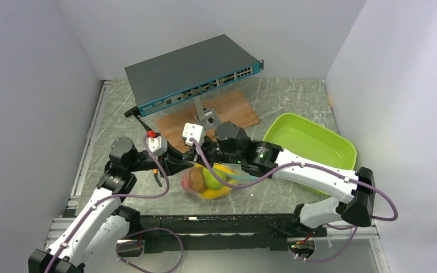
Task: Place the food in the zip-top bag and seal the zipper
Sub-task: Zip the zipper food storage bag at the center of the board, then unzip the zipper food storage bag at the center of the board.
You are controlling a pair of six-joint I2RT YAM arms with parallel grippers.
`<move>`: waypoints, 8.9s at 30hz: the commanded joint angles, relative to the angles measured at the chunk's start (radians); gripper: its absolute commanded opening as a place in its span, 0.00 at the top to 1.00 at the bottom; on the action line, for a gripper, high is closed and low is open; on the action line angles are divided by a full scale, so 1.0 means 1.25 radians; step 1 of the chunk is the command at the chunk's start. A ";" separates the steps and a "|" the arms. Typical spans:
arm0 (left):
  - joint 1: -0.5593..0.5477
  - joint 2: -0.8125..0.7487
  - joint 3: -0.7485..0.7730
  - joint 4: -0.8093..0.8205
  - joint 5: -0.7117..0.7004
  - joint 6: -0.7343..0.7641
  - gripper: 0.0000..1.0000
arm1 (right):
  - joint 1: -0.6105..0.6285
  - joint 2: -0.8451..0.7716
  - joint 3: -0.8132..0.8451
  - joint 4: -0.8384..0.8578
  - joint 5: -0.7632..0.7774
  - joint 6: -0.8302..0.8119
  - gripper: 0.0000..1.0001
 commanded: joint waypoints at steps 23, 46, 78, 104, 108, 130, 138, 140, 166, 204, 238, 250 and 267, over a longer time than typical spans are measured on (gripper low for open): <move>-0.015 -0.017 0.027 -0.055 -0.143 0.073 1.00 | -0.025 -0.123 -0.106 0.050 0.030 0.056 1.00; 0.017 -0.043 0.027 -0.079 -0.210 0.094 1.00 | -0.033 -0.283 -0.231 -0.017 0.120 0.127 1.00; 0.039 -0.070 0.029 -0.167 -0.641 0.110 1.00 | -0.033 -0.349 -0.225 -0.317 0.205 0.340 1.00; 0.037 -0.219 0.034 -0.259 -0.561 0.016 0.79 | -0.014 -0.379 -0.289 -0.164 0.224 0.248 1.00; 0.037 -0.297 0.089 -0.385 -0.665 -0.055 0.32 | -0.015 -0.384 -0.297 -0.145 0.204 0.237 1.00; -0.413 -0.055 0.280 -0.399 -0.621 0.399 0.00 | -0.016 -0.335 -0.282 -0.073 0.102 0.237 1.00; -0.524 0.149 0.289 -0.337 -0.709 0.545 0.08 | -0.016 -0.340 -0.275 -0.074 0.068 0.214 1.00; -0.524 0.135 0.255 -0.292 -0.702 0.558 0.11 | -0.016 -0.349 -0.280 -0.071 0.068 0.212 1.00; -0.524 0.014 0.170 -0.289 -0.645 0.519 1.00 | -0.021 -0.475 -0.484 0.230 0.124 0.178 0.55; -0.522 0.252 0.413 -0.443 -0.421 0.484 0.63 | -0.021 -0.430 -0.432 0.172 0.041 0.130 1.00; -0.447 0.172 0.356 -0.521 -0.450 0.494 1.00 | -0.017 -0.509 -0.534 0.280 0.131 0.163 1.00; -0.381 -0.151 0.213 -0.647 -0.622 0.418 1.00 | -0.015 -0.551 -0.557 0.254 0.244 0.216 1.00; -0.381 -0.077 0.268 -0.559 -0.423 0.419 1.00 | -0.025 -0.187 -0.224 0.072 -0.159 0.182 0.48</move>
